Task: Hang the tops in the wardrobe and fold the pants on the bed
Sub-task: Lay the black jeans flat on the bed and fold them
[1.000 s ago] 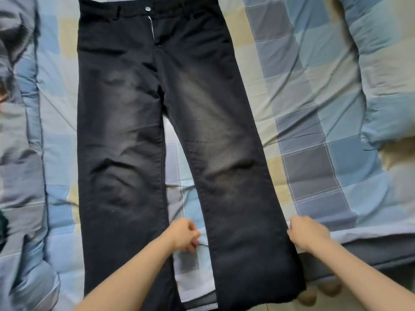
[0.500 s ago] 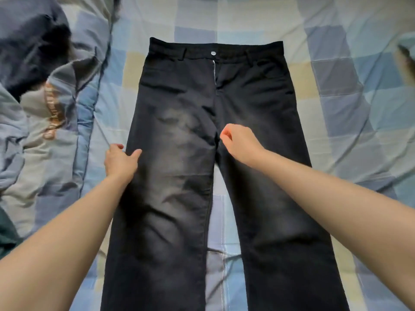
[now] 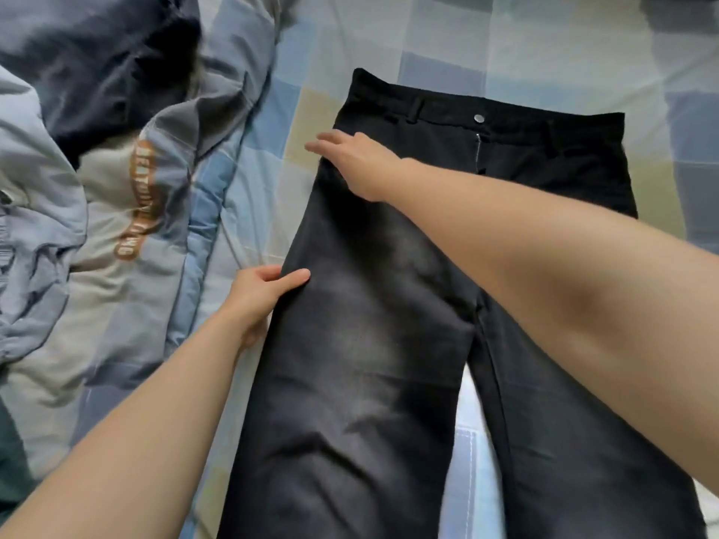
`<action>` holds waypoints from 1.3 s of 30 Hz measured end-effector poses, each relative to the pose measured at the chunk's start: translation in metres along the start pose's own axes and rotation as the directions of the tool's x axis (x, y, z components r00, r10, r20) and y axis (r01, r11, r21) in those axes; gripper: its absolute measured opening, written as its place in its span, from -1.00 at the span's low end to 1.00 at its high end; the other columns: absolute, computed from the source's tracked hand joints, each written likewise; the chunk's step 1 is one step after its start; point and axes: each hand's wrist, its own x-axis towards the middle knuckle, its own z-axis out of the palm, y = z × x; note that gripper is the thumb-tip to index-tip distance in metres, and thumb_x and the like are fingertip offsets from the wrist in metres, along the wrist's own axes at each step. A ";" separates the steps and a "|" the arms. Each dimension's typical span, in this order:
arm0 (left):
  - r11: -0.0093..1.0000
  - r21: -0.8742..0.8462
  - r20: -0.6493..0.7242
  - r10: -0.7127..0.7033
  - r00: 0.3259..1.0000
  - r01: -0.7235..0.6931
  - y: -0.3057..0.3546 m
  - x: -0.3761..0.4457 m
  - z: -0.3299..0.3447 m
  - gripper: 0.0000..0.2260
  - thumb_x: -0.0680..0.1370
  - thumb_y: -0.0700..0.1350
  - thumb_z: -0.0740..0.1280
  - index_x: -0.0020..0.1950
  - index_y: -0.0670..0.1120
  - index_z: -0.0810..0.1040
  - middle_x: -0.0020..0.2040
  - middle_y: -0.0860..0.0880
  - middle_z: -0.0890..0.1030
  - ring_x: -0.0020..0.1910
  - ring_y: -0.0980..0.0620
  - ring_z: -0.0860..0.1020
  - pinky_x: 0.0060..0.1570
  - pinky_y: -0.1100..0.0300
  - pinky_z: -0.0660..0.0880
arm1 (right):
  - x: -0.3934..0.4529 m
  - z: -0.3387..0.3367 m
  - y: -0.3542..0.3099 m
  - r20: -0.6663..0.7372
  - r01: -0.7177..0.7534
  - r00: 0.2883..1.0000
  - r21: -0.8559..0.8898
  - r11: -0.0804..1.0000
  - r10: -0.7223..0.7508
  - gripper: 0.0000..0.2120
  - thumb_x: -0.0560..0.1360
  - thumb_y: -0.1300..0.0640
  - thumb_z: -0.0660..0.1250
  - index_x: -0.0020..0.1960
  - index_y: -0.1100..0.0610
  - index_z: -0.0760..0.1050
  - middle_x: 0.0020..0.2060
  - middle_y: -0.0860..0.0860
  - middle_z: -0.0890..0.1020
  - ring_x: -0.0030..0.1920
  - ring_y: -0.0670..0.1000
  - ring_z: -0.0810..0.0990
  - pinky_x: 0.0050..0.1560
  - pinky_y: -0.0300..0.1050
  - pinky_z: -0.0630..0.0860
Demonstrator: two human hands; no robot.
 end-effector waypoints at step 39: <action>0.777 0.629 -0.300 0.194 0.934 0.040 0.011 -0.015 0.021 -0.64 0.39 -0.15 0.55 0.15 -0.13 0.57 0.04 -0.15 0.65 0.03 -0.14 0.59 0.11 0.02 0.50 | -0.375 0.072 0.197 0.209 -0.768 0.316 0.628 0.120 0.926 -0.73 0.54 0.12 0.29 0.00 0.34 0.57 -0.07 0.24 0.65 0.00 0.21 0.60 0.02 0.03 0.50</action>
